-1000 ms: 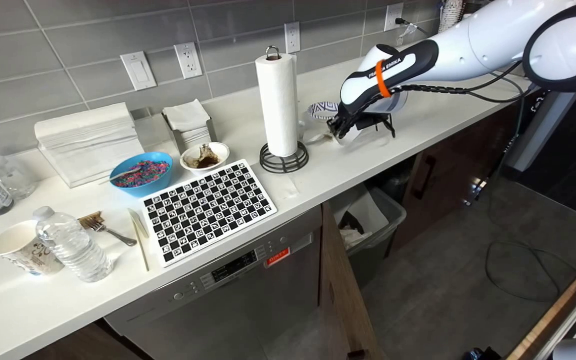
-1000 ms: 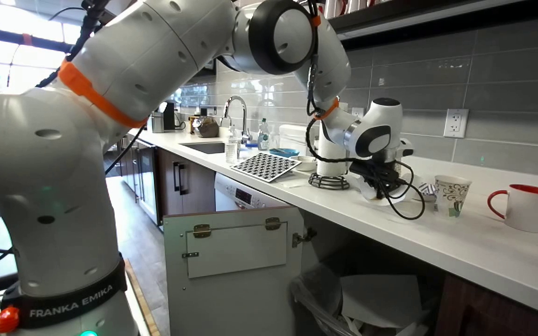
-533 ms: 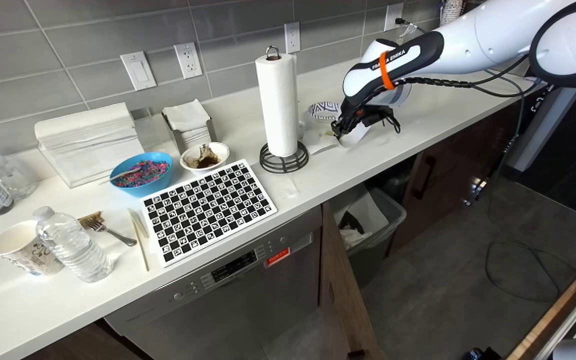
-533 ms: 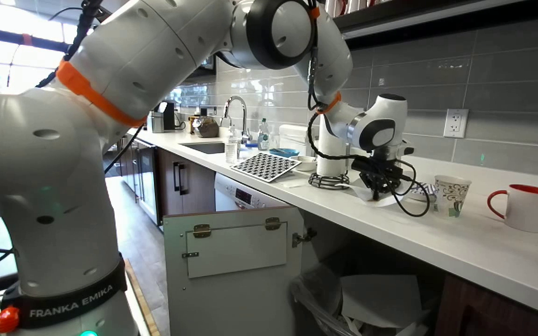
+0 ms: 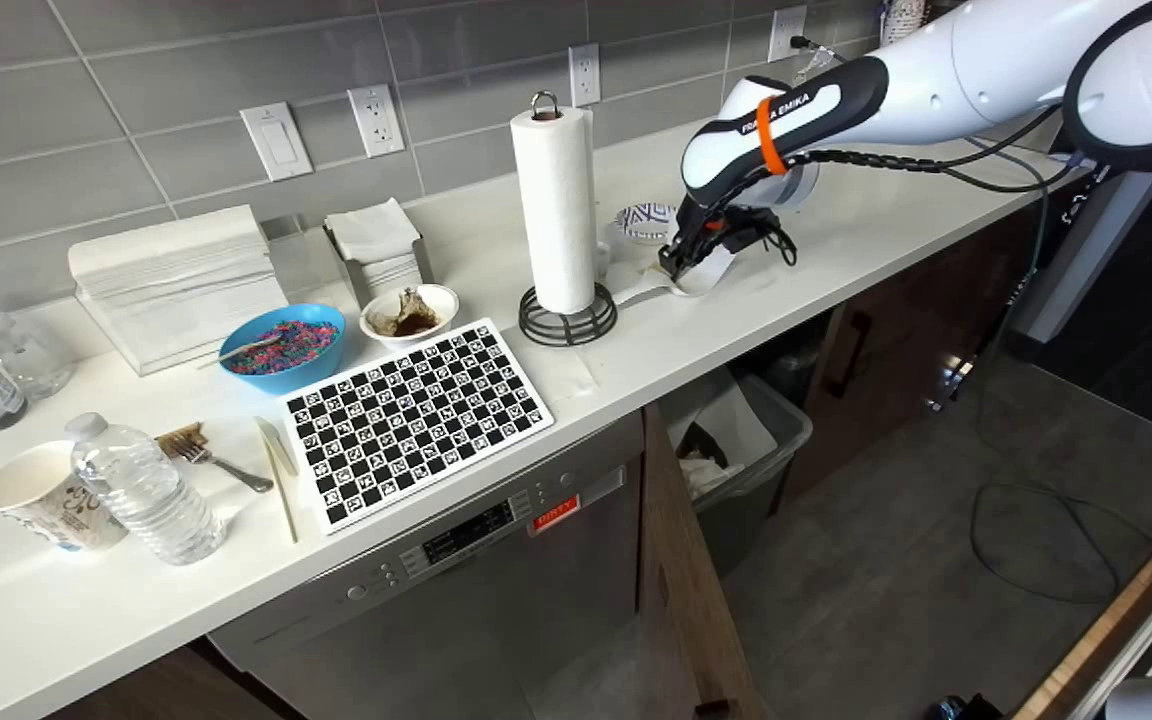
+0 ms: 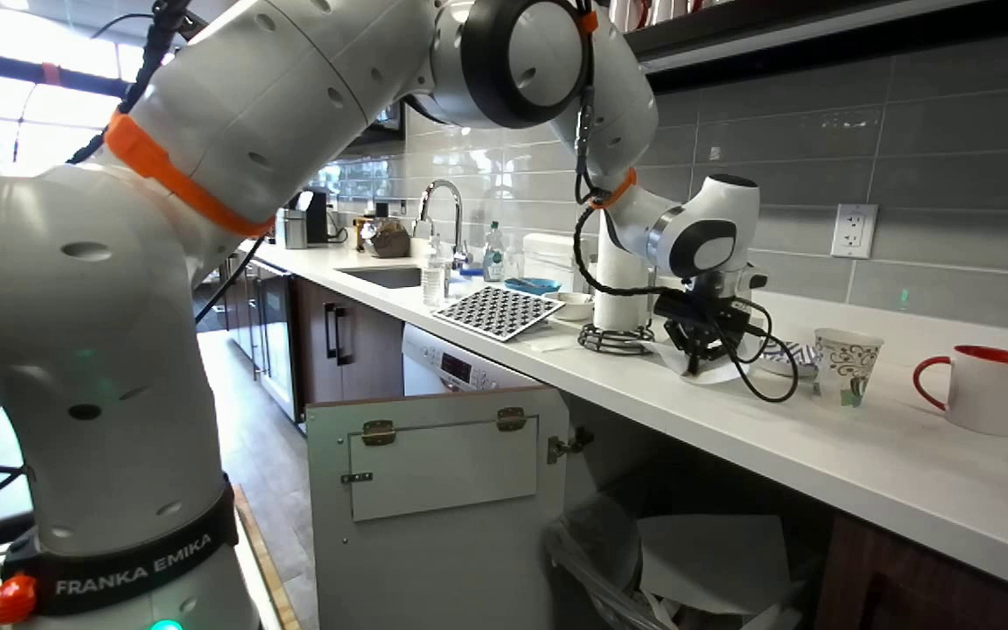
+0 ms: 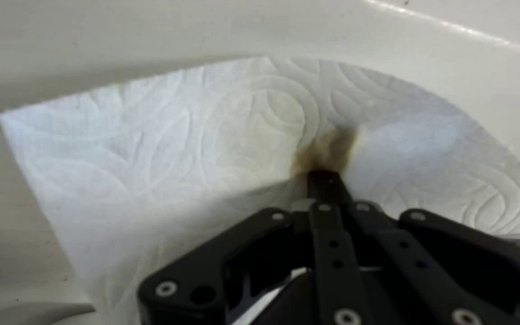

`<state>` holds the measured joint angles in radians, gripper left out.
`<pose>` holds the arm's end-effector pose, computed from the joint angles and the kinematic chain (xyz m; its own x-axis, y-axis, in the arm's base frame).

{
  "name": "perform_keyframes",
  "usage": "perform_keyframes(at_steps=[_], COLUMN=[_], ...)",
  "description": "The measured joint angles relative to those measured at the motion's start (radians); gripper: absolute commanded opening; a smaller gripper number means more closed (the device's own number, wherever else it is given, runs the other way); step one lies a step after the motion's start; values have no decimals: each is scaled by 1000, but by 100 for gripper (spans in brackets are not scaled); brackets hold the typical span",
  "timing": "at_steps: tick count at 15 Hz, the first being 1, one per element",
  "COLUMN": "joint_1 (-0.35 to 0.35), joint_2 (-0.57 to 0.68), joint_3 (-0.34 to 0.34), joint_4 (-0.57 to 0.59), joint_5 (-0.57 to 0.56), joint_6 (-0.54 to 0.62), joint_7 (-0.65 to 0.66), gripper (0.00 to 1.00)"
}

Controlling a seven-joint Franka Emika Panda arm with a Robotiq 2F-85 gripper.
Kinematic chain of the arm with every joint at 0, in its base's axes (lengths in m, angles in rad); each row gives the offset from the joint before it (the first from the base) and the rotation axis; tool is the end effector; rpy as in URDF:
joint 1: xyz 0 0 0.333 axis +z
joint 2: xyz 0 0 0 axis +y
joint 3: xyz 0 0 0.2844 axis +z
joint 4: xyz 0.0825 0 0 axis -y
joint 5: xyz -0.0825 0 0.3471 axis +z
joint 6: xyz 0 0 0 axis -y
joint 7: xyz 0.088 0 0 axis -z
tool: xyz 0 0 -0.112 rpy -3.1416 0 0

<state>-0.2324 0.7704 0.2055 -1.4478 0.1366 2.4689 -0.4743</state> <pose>0.6962 -0.0476 0.2576 0.9158 0.2391 0.3227 0.2885 -0.9506 -0.1144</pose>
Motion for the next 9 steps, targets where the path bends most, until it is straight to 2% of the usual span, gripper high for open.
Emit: perform_keyframes(at_steps=[9], joint_1=[19], joint_2=[-7], joint_3=[-1], joint_4=[0], joint_5=[-3], joint_6=[-37], joint_7=[-3], gripper=[0])
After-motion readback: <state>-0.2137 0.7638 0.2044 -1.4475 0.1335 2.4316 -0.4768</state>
